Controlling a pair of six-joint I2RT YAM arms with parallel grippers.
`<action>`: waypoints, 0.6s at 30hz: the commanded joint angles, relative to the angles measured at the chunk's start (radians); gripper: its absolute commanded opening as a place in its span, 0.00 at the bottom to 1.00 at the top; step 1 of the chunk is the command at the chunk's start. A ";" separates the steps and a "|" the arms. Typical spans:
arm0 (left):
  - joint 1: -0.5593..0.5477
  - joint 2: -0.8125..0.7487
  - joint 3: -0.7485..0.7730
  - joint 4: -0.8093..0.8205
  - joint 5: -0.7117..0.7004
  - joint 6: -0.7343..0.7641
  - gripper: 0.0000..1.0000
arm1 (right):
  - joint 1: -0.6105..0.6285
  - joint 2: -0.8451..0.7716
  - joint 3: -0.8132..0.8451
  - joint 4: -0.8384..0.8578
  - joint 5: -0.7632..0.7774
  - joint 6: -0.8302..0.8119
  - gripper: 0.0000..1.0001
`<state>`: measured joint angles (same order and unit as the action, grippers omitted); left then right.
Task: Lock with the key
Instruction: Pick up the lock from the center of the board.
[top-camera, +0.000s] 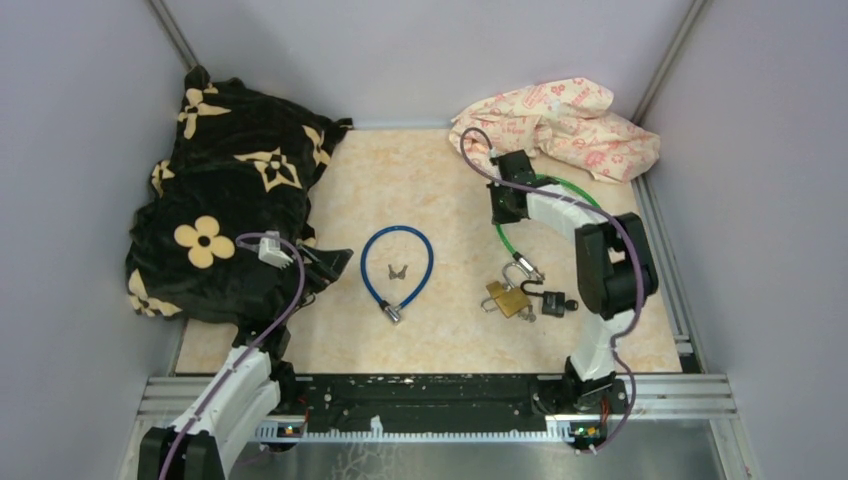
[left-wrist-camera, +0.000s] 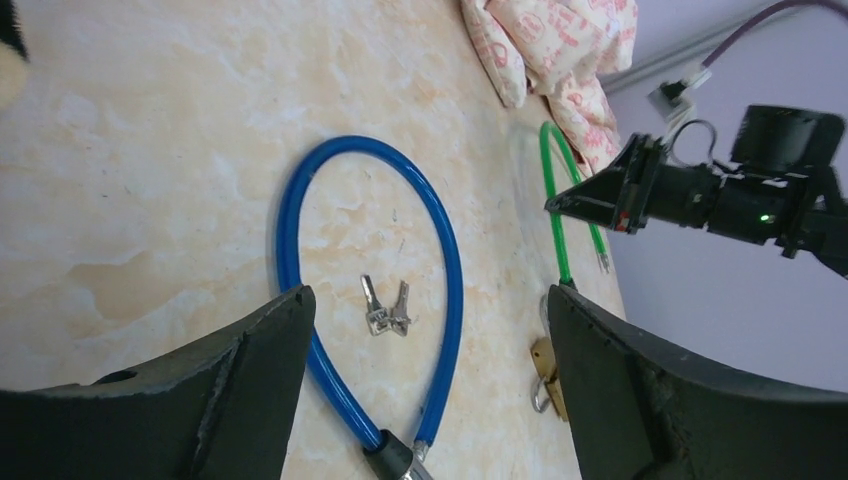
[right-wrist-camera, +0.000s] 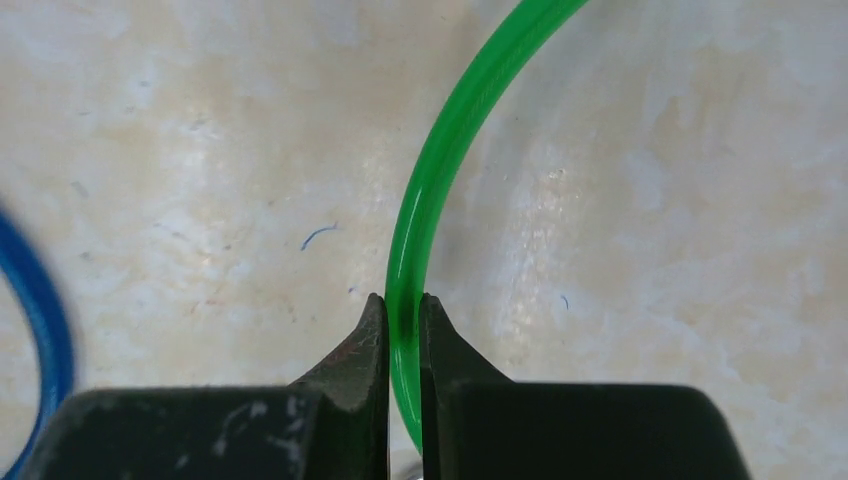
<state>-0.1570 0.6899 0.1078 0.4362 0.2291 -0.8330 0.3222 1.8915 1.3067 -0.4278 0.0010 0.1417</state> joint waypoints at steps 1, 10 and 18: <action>-0.008 0.020 0.028 0.124 0.131 0.033 0.87 | 0.112 -0.310 -0.101 0.292 0.121 0.019 0.00; -0.108 0.069 0.085 0.261 0.305 0.223 0.74 | 0.500 -0.451 -0.213 0.740 0.385 -0.022 0.00; -0.137 0.096 0.122 0.307 0.255 0.264 0.86 | 0.718 -0.361 -0.089 0.858 0.366 -0.111 0.00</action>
<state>-0.2790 0.7822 0.2028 0.6758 0.4896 -0.6140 0.9787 1.5009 1.1160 0.2478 0.3294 0.0952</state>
